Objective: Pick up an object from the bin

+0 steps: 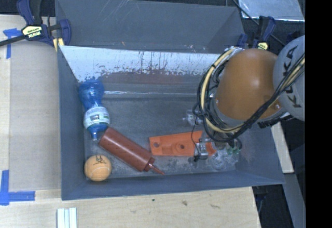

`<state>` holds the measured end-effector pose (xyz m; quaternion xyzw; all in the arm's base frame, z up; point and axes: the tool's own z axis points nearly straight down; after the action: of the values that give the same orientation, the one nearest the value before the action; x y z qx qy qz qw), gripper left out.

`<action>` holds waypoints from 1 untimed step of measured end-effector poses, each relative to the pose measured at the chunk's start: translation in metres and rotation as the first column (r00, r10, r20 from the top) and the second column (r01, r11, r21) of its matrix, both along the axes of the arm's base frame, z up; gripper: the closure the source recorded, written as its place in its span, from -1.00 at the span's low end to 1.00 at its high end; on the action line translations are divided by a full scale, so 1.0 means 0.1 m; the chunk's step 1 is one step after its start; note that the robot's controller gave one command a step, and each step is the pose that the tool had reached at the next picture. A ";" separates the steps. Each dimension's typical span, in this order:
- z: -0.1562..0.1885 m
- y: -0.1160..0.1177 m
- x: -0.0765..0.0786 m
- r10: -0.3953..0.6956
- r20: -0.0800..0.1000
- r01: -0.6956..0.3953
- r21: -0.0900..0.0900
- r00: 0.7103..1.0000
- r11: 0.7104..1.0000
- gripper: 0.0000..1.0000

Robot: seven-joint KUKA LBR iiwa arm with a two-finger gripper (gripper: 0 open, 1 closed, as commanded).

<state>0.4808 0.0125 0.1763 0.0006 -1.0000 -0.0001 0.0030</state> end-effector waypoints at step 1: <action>0.04 0.00 0.02 -0.001 0.009 0.001 0.000 1.000 1.000 -1.00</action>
Offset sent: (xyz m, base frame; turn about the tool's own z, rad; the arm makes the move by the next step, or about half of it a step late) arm 0.0293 -0.0053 -0.1063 0.0317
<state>0.4828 0.0124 0.1803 0.0002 -1.0000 -0.0002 -0.0014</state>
